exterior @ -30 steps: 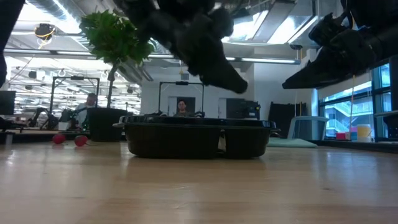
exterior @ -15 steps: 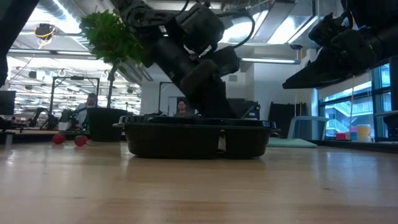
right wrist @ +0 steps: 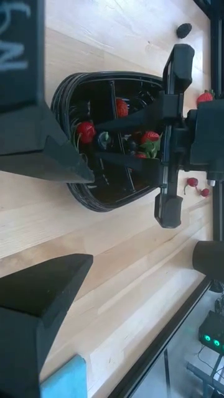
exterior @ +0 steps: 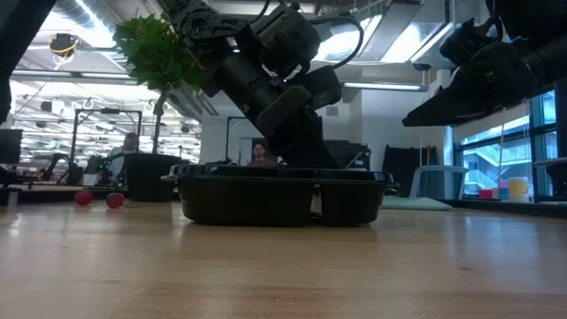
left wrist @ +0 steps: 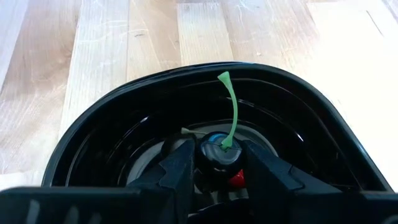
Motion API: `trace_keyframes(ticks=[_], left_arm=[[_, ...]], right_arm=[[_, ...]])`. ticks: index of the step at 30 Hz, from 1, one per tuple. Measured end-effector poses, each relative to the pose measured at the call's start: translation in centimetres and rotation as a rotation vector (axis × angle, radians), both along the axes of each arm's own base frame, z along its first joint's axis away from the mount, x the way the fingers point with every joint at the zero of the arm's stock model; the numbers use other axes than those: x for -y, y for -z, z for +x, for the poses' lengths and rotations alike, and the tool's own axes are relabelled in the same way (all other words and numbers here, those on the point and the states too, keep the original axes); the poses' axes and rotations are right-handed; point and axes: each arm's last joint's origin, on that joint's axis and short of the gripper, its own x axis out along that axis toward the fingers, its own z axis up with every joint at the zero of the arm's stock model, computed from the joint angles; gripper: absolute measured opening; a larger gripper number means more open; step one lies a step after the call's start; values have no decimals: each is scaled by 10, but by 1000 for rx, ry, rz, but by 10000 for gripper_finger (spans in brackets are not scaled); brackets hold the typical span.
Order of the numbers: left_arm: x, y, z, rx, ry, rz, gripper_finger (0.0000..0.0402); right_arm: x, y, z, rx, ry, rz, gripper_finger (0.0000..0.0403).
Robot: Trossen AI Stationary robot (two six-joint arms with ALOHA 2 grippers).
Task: Pick and placing Produce into tupperware
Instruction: Put the black cherry into the right section of the black bin, then put the strawberry into the left section of the black bin
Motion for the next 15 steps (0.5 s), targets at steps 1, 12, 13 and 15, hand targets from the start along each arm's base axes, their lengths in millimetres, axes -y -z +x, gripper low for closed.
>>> trace_keyframes(ticks=[1, 12, 13, 15], left_arm=[[0, 0, 0, 0, 0, 0, 120], [0, 0, 0, 0, 0, -1, 186], [0, -1, 0, -3, 0, -1, 192], [0, -5, -3, -17, 0, 0, 199]], right_arm=[[0, 0, 0, 0, 0, 0, 200], [0, 0, 0, 0, 0, 0, 200], [0, 0, 0, 0, 0, 0, 200], [0, 0, 0, 0, 0, 0, 200]])
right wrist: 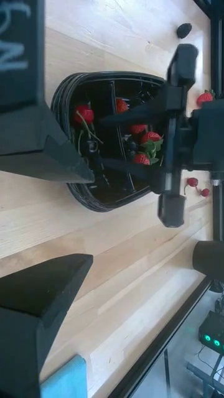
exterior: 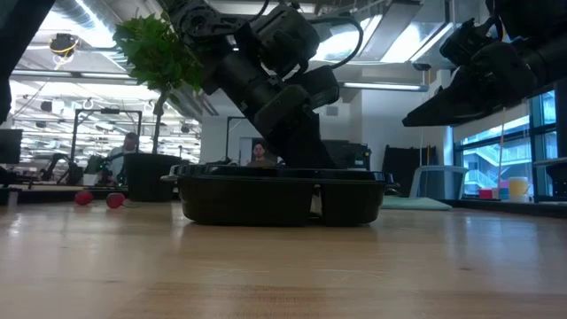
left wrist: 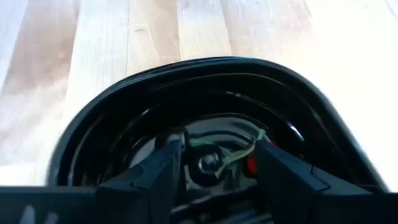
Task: Pick and placing Produce into tupperware
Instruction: Put the strawberry into the left section of the black bin
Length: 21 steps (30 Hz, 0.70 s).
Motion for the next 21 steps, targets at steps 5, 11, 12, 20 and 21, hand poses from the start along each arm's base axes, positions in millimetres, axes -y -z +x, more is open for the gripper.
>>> trace_keyframes(ticks=[5, 11, 12, 20, 21], left_arm=[[-1, -36, -17, -19, -1, 0, 199], [0, -91, -64, -136, -64, -21, 198], [1, -98, -74, -169, -87, -30, 198], [13, -134, -136, -359, -221, -83, 197], [15, -136, -141, -376, -224, -87, 197]], right_arm=[[0, 0, 0, -1, 0, 0, 200], [0, 0, 0, -2, 0, 0, 200], [0, 0, 0, -4, 0, 0, 200], [0, 1, 0, -8, 0, -1, 200], [0, 1, 0, -8, 0, -1, 200]])
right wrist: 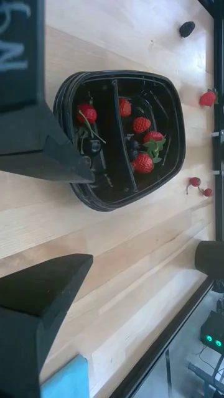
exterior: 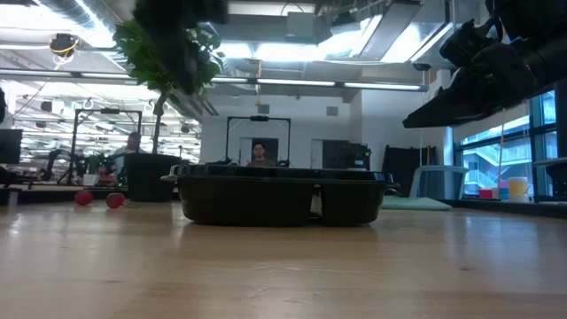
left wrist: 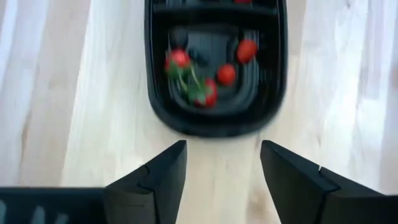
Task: Pick and placing Produce into tupperware
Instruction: Put the strawberry into the left section of the black bin
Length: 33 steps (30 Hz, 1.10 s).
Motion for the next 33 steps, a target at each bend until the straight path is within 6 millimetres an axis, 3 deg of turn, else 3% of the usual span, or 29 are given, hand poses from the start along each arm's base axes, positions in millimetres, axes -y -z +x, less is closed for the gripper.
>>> trace_keyframes(ticks=[5, 10, 26, 33], left_arm=[[11, -3, -17, -88, -61, -30, 197], [20, 1, -33, -254, -240, -71, 197], [50, 55, -74, -612, -550, -100, 197], [57, 67, -83, -668, -601, -94, 197]], right_arm=[[0, 0, 0, 0, 0, 0, 200], [0, 0, 0, 1, 1, 3, 200], [0, 0, 0, 2, 1, 3, 200], [0, 0, 0, 2, 1, 3, 200]])
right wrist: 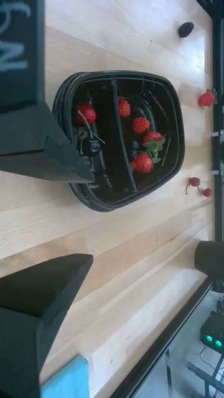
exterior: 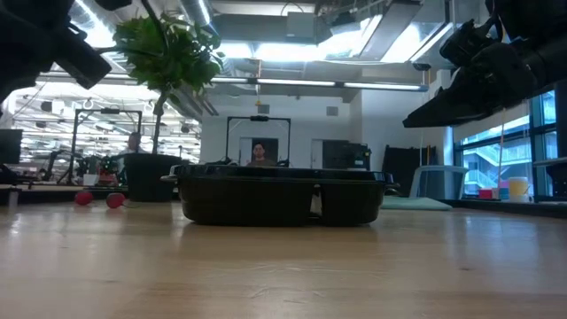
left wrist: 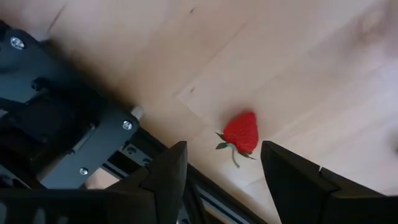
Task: Pick and placing Produce into tupperware
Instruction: Put the strawberry into the left section of the black bin
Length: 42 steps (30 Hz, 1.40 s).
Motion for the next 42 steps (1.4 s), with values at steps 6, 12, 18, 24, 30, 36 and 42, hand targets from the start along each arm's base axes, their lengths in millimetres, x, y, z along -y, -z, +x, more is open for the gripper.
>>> trace_keyframes(ticks=[6, 12, 18, 24, 30, 36, 42], left_arm=[[1, 0, 0, -5, 1, -18, 197], [0, 0, -1, -24, -47, 20, 197], [-3, 1, 0, -24, -114, 29, 197], [-2, 0, 0, -24, -55, 7, 197], [-2, 0, -2, -58, -90, 5, 197], [-4, 0, -1, -32, -56, 41, 197], [-3, 0, -2, -44, -59, 12, 197]], right_arm=[[0, 0, 0, 0, 0, 1, 200], [0, 0, 0, 1, 0, 0, 200], [0, 0, 0, 3, -1, -3, 200], [0, 0, 0, 3, -1, -4, 200], [0, 0, 0, 3, -2, -4, 200], [0, 0, 0, 2, -3, -7, 200], [0, 0, 0, 2, -3, -6, 200]])
